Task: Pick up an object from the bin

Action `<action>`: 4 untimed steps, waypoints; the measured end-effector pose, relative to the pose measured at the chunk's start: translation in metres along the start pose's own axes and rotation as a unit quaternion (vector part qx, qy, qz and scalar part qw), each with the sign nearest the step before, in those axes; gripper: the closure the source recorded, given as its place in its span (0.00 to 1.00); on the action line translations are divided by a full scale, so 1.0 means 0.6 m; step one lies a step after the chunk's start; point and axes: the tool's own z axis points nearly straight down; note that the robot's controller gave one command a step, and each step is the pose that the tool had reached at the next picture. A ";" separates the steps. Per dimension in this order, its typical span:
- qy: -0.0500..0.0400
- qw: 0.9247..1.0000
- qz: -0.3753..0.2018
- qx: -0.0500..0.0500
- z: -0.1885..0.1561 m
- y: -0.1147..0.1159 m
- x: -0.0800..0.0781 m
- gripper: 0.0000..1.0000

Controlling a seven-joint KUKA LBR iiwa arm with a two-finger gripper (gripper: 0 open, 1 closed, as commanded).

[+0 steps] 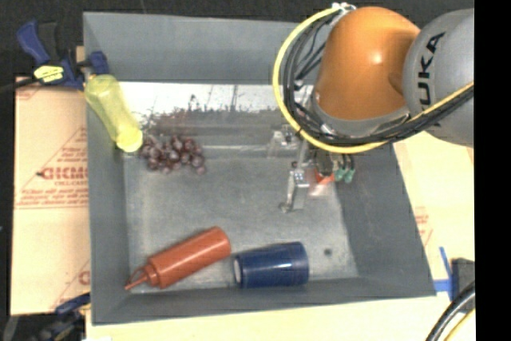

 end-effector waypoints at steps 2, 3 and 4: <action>-0.006 1.000 -0.027 -0.001 0.261 0.156 0.088 0.00; -0.013 0.961 -0.275 0.004 0.127 0.101 0.111 0.00; -0.004 0.984 -0.179 -0.003 0.233 0.256 0.134 0.00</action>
Offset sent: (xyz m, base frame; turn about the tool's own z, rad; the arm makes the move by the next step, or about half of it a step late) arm -0.0597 0.1004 -0.1690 -0.0583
